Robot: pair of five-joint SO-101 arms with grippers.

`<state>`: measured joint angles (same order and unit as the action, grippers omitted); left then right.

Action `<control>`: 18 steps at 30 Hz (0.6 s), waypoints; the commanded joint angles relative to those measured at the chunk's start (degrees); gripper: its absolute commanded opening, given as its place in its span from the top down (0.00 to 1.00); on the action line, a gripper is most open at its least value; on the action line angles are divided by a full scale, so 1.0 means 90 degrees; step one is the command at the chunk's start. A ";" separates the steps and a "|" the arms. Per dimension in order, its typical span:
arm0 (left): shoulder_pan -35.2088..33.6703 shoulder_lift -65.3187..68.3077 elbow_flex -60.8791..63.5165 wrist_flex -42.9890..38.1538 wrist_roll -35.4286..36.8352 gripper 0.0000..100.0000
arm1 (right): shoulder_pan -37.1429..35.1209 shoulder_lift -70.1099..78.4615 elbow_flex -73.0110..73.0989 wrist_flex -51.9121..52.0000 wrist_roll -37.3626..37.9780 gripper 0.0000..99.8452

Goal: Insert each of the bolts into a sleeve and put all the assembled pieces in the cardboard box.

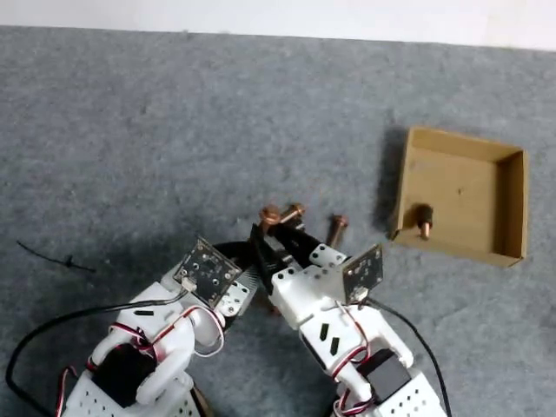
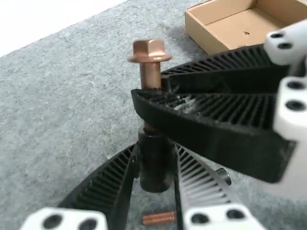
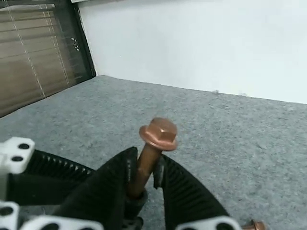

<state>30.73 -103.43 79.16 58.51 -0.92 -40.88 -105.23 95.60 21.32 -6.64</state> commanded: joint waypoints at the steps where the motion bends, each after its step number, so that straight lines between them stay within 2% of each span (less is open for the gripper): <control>1: -0.0005 -0.0132 -0.0288 -0.0098 -0.0049 1.00 | 0.0024 0.0015 0.0630 0.0034 0.0107 0.89; 5: -0.0474 -0.0132 -0.0288 -0.0098 -0.0039 1.00 | 0.0015 0.0024 0.0630 0.0034 0.0107 0.76; 18: -0.0718 -0.0132 -0.0269 -0.0098 -0.0039 1.00 | 0.0405 0.0005 0.0601 0.0063 0.0078 0.76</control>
<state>25.01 -103.52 79.08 58.51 -1.19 -38.07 -104.62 95.69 21.67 -6.11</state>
